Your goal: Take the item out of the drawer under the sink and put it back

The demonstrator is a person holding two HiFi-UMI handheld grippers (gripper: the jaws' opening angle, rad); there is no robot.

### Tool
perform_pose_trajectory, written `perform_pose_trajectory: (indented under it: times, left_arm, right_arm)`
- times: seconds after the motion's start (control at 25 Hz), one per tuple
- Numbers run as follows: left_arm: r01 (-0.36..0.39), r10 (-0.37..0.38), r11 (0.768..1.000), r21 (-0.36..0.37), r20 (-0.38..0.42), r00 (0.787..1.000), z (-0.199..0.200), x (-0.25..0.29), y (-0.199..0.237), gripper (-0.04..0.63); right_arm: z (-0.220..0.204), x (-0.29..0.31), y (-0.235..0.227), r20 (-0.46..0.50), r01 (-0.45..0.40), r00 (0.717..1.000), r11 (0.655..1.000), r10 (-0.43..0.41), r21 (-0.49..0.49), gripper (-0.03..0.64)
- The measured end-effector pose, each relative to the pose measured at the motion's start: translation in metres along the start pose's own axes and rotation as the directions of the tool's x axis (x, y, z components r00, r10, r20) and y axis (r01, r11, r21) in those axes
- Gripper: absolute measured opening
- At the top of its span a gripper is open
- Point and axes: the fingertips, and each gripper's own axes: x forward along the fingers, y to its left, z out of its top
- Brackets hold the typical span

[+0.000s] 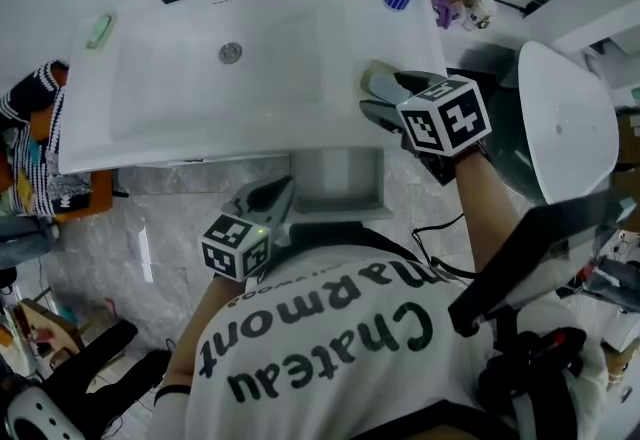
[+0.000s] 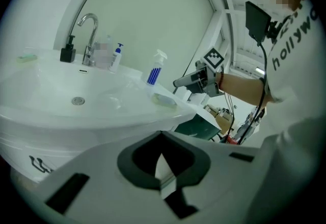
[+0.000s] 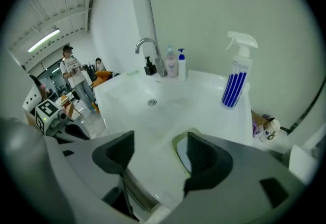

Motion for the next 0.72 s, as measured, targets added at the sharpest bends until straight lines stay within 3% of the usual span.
perform_pose_trajectory:
  times: [0.08,0.12,0.32,0.52,0.72]
  left_arm:
    - [0.008,-0.009,1.000,0.012,0.033,0.999,0.013,-0.007,0.001,-0.003]
    - [0.013,-0.014,1.000,0.020,0.051,0.999,0.020,-0.011,0.001,-0.003]
    - [0.064,-0.070,0.996,0.056,0.124,0.990,0.046,-0.029,-0.006,-0.003]
    - [0.110,-0.120,0.991,0.076,0.156,0.980,0.054,-0.049,-0.020,-0.003]
    - [0.110,-0.123,0.991,0.071,0.206,0.971,0.055,-0.065,-0.040,-0.003]
  right_arm:
    - [0.013,-0.014,0.009,0.101,0.014,0.995,0.998,-0.019,0.053,0.142]
    - [0.018,-0.020,0.014,0.148,0.013,0.989,0.997,-0.024,0.079,0.090]
    - [0.022,-0.042,0.053,0.288,-0.044,0.958,0.988,0.000,0.148,0.012]
    - [0.010,-0.059,0.091,0.389,-0.131,0.921,0.963,0.031,0.235,0.011]
    - [-0.016,-0.077,0.100,0.402,-0.054,0.915,0.974,-0.039,0.218,0.011]
